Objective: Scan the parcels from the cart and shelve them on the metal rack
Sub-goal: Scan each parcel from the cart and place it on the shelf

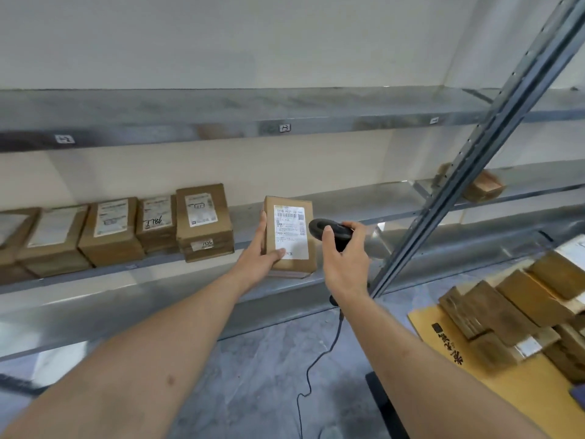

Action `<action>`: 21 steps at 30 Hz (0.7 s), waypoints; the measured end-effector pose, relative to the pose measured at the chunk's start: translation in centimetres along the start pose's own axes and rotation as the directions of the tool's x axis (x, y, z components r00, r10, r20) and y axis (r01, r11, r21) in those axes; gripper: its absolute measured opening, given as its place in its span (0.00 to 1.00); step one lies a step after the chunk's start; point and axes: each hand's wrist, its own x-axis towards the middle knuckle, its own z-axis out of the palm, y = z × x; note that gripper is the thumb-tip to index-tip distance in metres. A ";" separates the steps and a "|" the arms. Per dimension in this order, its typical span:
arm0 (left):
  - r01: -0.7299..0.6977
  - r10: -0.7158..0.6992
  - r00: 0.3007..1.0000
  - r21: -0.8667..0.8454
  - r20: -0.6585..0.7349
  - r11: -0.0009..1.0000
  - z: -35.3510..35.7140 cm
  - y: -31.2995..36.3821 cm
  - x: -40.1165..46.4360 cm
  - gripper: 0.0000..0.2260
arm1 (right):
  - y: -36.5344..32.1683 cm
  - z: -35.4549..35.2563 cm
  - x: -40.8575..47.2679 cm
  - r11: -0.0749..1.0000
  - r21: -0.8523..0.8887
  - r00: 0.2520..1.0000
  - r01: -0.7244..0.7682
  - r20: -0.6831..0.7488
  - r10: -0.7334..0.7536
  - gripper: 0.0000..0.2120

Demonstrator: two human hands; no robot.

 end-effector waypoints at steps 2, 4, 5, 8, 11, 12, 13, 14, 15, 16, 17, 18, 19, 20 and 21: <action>0.025 -0.025 0.999 0.002 -0.029 1.000 -0.3 -0.3 2.0 0.46 | 0.3 1.4 2.4 1.000 -0.007 0.999 0.001 0.037 -0.001 0.16; 0.048 -0.048 0.997 0.006 -0.067 0.999 -0.5 -0.7 4.0 0.45 | 0.8 2.7 5.1 1.000 -0.004 0.997 0.005 0.083 -0.005 0.15; 0.060 -0.059 0.994 0.005 -0.090 0.998 -0.5 -0.8 5.0 0.45 | 1.1 3.5 6.5 1.000 0.000 0.994 0.010 0.107 -0.010 0.15; 0.107 -0.108 0.980 -0.015 -0.167 0.994 -0.4 -0.8 7.7 0.44 | 1.8 5.7 10.5 1.000 -0.005 0.981 0.019 0.195 -0.018 0.14; 0.168 -0.178 0.957 -0.062 -0.229 0.984 0.1 -0.5 10.1 0.43 | 2.5 7.0 13.9 1.000 -0.003 0.964 0.017 0.267 -0.015 0.14; 0.182 -0.191 0.949 -0.060 -0.250 0.981 0.2 -0.5 10.9 0.43 | 2.7 7.4 14.9 1.000 -0.011 0.958 0.025 0.285 -0.021 0.15; 0.199 -0.207 0.941 -0.056 -0.268 0.978 0.3 -0.8 11.7 0.43 | 2.8 7.7 15.9 0.999 -0.017 0.953 0.033 0.302 -0.026 0.15; 0.217 -0.220 0.933 -0.041 -0.285 0.975 0.3 -1.1 12.4 0.43 | 3.0 8.0 16.8 0.999 -0.026 0.949 0.037 0.313 -0.027 0.15; 0.235 -0.234 0.925 -0.034 -0.300 0.971 0.3 -1.4 13.1 0.43 | 3.1 8.3 17.7 0.999 -0.033 0.946 0.037 0.324 -0.024 0.15; 0.254 -0.249 0.916 -0.027 -0.315 0.967 0.1 -1.6 13.8 0.43 | 3.3 8.7 18.5 0.999 -0.039 0.942 0.035 0.335 -0.020 0.15; 0.275 -0.270 0.908 -0.030 -0.320 0.961 0.0 -1.6 14.4 0.43 | 3.4 9.1 19.2 0.998 -0.045 0.939 0.035 0.344 -0.018 0.15; 0.292 -0.285 0.901 -0.029 -0.327 0.956 -0.2 -1.5 14.8 0.43 | 3.5 9.5 19.9 0.998 -0.051 0.936 0.036 0.351 -0.016 0.15; 0.306 -0.299 0.893 -0.035 -0.335 0.952 -0.3 -1.6 15.3 0.42 | 3.6 9.9 20.5 0.998 -0.058 0.934 0.037 0.357 -0.014 0.16; 0.317 -0.309 0.885 -0.037 -0.348 0.948 -0.6 -1.7 15.8 0.42 | 3.7 10.3 21.1 0.997 -0.064 0.932 0.035 0.362 -0.010 0.16; 0.331 -0.326 0.875 -0.050 -0.358 0.942 -0.9 -1.9 16.3 0.41 | 3.8 10.7 21.6 0.997 -0.069 0.930 0.032 0.367 -0.004 0.16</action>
